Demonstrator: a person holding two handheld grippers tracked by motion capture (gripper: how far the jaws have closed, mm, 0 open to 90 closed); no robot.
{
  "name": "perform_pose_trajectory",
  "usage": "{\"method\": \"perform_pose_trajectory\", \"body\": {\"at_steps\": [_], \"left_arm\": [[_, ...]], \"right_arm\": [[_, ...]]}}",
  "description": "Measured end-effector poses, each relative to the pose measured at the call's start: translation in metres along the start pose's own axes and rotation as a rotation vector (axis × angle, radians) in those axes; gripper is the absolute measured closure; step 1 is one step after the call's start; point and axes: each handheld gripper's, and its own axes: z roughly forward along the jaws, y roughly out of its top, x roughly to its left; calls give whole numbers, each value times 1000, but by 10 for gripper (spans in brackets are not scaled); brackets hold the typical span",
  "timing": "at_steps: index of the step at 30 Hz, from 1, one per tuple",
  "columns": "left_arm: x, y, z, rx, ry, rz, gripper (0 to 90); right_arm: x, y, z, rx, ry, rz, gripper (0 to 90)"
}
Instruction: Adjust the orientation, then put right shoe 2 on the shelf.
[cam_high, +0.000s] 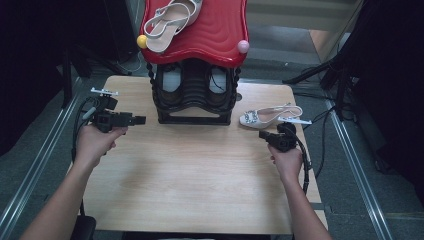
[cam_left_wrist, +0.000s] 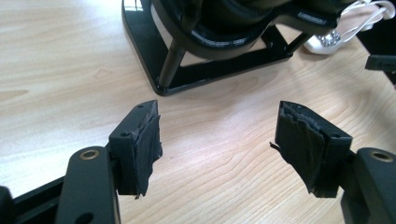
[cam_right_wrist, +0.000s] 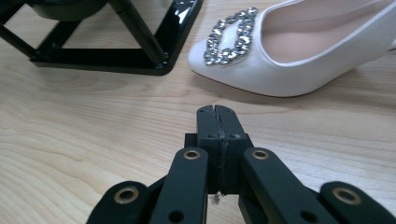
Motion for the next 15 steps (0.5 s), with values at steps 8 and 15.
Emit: {"method": "perform_pose_trajectory", "body": {"at_steps": [8,15], "left_arm": [[-12,-19,8,0,-12,28,313],[-17,-32,12,5,-21,34,313]], "right_arm": [[-9,3,15,37,-32,-8,900],[-15,12,29,25,-55,27,900]]}}
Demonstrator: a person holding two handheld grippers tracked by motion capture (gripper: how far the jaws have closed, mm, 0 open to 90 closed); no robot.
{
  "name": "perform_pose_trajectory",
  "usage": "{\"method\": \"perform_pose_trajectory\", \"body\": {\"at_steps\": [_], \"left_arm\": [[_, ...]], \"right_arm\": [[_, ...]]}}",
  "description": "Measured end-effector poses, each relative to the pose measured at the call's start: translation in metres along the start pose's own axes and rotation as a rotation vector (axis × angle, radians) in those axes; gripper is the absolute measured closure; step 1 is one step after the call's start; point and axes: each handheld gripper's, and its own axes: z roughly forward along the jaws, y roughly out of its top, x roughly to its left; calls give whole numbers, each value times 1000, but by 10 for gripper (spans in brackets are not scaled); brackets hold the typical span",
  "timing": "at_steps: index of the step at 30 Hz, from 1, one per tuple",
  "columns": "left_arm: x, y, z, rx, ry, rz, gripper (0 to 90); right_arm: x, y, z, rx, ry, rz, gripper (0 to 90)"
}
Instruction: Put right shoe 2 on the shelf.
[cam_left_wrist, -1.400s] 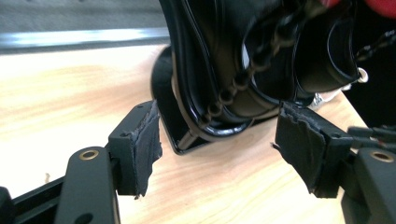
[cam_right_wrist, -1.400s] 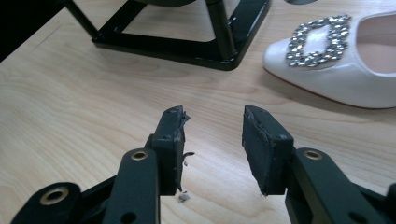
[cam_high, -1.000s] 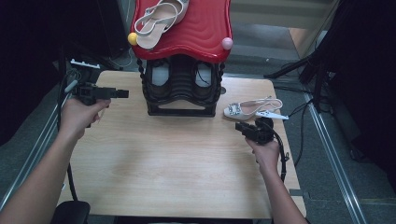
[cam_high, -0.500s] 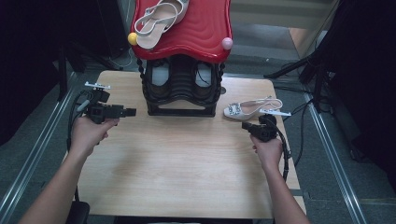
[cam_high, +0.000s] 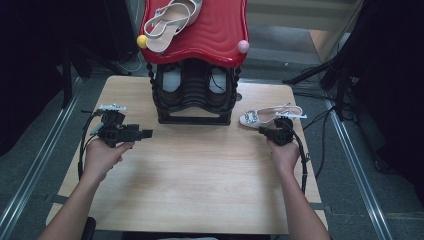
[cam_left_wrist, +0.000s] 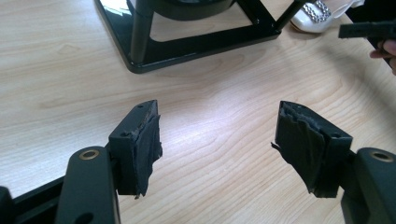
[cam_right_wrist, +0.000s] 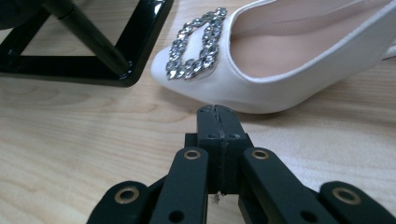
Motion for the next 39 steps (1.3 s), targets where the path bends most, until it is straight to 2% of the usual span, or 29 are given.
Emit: {"method": "perform_pose_trajectory", "body": {"at_steps": [3,7,11,13,24,28,29,33,39], "left_arm": [[0,-4,4,15,0,12,311],[-1,-9,8,29,-5,25,311],[1,-12,10,24,-15,16,311],[1,-13,10,28,-14,17,311],[0,-15,17,52,-11,36,311],[-2,-17,21,59,-16,36,312],[-3,-18,22,58,-9,40,311],[-4,-18,23,65,-15,45,312],[-6,-19,24,57,-29,40,312]], "right_arm": [[1,3,5,15,-18,-12,900],[1,7,12,20,-27,0,900],[2,11,19,30,-45,4,900],[2,13,22,35,-31,7,900],[10,27,39,46,-17,8,900],[10,28,44,28,-3,34,900],[9,28,43,39,0,48,900],[9,27,33,53,-1,30,900],[4,38,-2,13,-14,-4,900]]}}
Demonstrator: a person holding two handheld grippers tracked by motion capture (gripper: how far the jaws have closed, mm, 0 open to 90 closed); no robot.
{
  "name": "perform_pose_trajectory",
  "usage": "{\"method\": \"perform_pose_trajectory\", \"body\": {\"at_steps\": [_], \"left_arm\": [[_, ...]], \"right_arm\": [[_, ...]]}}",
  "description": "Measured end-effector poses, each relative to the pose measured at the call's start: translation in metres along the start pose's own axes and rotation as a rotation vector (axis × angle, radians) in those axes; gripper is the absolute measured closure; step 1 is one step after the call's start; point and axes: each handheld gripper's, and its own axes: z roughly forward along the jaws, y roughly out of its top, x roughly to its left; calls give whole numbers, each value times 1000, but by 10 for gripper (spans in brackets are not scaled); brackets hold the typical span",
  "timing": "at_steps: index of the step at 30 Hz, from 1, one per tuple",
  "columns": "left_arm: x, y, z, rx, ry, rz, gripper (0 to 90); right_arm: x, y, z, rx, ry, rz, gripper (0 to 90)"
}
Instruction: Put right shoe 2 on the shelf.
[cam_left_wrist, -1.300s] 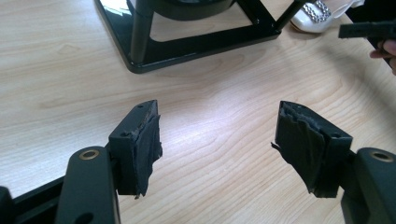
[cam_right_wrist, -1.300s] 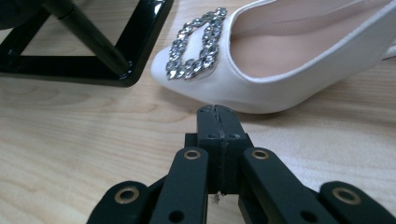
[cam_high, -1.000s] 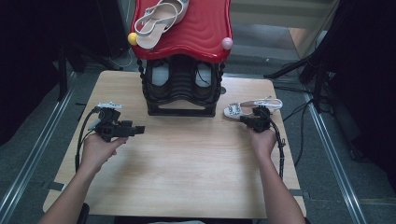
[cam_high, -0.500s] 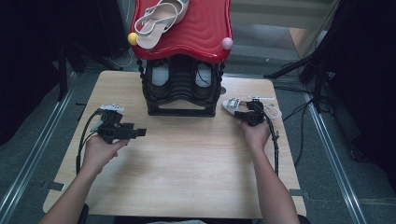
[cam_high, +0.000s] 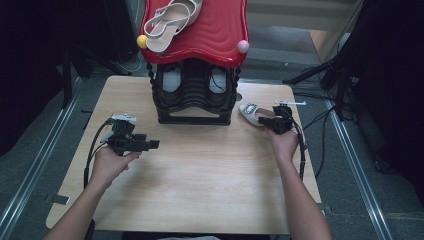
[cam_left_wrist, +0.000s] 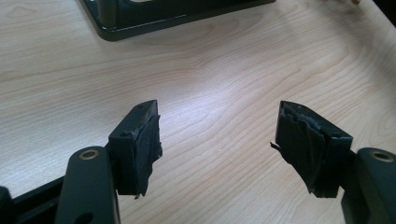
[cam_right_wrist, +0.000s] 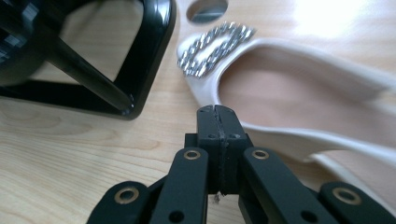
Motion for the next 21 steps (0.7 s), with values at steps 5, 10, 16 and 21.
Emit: {"method": "perform_pose_trajectory", "body": {"at_steps": [5,10,16,21], "left_arm": [[-1,-1,1,6,-1,3,312],[-1,-2,2,15,-1,12,312],[-1,-3,4,20,6,14,313],[-1,-4,5,31,2,17,313]], "right_arm": [[-15,8,-23,-27,-34,12,900],[-29,16,-36,-44,-64,21,900],[-38,24,-43,-95,-70,36,900],[-39,31,-44,-76,-89,36,900]]}}
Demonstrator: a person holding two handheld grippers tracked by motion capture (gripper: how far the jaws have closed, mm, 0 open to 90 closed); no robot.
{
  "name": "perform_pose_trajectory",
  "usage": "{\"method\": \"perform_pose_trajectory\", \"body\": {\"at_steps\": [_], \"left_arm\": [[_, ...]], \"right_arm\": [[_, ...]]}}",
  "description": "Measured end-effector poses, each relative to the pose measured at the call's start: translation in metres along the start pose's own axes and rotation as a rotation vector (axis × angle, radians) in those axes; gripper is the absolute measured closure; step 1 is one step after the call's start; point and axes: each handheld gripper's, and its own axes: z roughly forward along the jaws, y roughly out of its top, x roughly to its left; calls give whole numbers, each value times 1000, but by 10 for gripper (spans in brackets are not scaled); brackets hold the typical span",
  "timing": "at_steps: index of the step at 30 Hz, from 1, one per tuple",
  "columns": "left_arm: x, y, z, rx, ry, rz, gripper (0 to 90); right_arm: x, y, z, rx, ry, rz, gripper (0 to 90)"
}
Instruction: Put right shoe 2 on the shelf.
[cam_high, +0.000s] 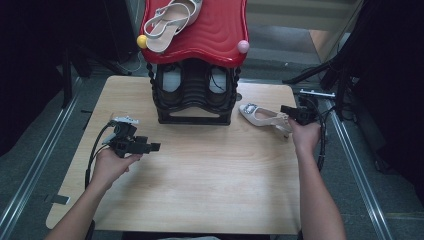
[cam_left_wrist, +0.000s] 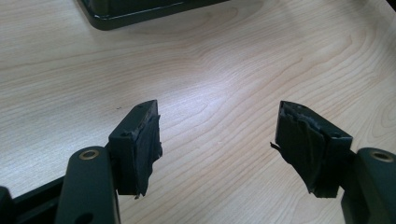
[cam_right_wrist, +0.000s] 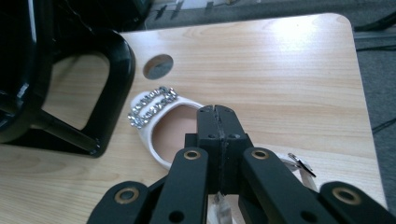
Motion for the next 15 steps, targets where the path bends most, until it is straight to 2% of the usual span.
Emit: {"method": "perform_pose_trajectory", "body": {"at_steps": [3,7,11,15], "left_arm": [[0,0,0,-2,-1,1,312],[1,-1,1,-3,1,-3,313],[0,-1,2,7,-4,1,312],[0,-1,3,9,-2,3,312]], "right_arm": [[-4,-5,11,75,-29,-17,900],[-4,-14,26,168,-27,-34,900],[0,-15,30,188,-36,-48,900],[1,-16,31,224,0,-31,900]]}}
